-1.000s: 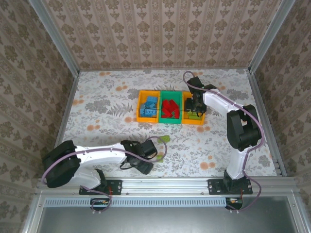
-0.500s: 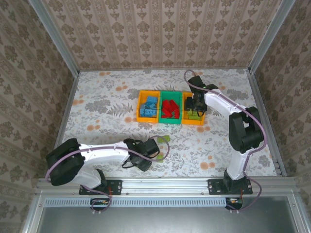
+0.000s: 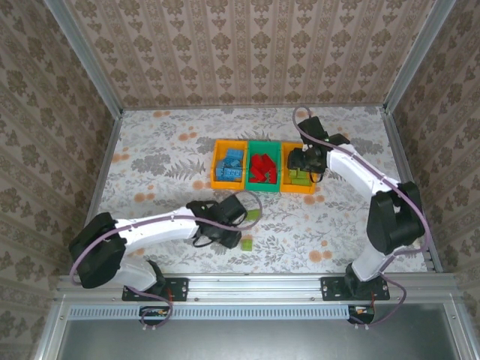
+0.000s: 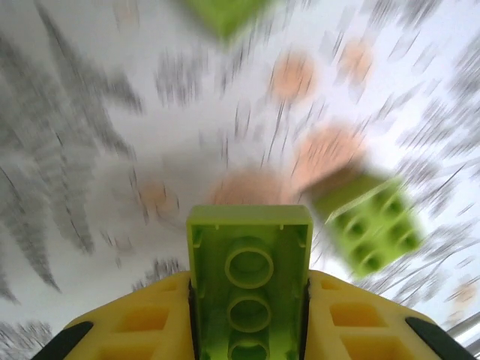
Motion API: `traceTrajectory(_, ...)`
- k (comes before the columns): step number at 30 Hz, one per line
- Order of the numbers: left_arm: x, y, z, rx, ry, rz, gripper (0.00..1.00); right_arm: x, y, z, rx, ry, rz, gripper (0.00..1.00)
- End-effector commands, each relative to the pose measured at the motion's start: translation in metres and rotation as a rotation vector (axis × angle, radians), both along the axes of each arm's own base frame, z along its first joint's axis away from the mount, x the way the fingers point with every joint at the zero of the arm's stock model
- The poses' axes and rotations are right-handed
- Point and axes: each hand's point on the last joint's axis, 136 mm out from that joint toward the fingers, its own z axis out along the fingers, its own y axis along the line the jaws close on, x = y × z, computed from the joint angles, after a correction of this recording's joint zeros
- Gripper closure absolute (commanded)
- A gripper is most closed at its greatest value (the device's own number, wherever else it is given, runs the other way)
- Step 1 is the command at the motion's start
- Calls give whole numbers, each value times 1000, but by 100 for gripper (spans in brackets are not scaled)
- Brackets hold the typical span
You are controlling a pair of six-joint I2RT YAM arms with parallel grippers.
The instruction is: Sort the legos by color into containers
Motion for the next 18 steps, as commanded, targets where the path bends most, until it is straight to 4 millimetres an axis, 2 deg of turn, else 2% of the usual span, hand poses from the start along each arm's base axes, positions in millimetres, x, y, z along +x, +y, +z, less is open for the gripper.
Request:
traceTrajectory(1, 34, -40, 53, -166, -99, -65, 76, -15, -13, 9, 11, -36, -48, 41)
traceTrajectory(4, 62, -73, 80, -246, -133, -114, 76, -33, -25, 3, 10, -43, -80, 40)
traceTrajectory(5, 72, -86, 96, -289, -146, -129, 76, -41, -27, -1, 11, -42, -87, 40)
traceTrajectory(10, 109, -154, 124, -422, -114, -221, 76, -76, -35, -27, 36, 1, -129, 40)
traceTrajectory(14, 137, -202, 129, -493, -68, -242, 76, -101, -41, -49, 57, 35, -170, 40)
traceTrajectory(18, 165, -228, 118, -540, -9, -203, 76, -118, -40, -60, 89, 61, -179, 40)
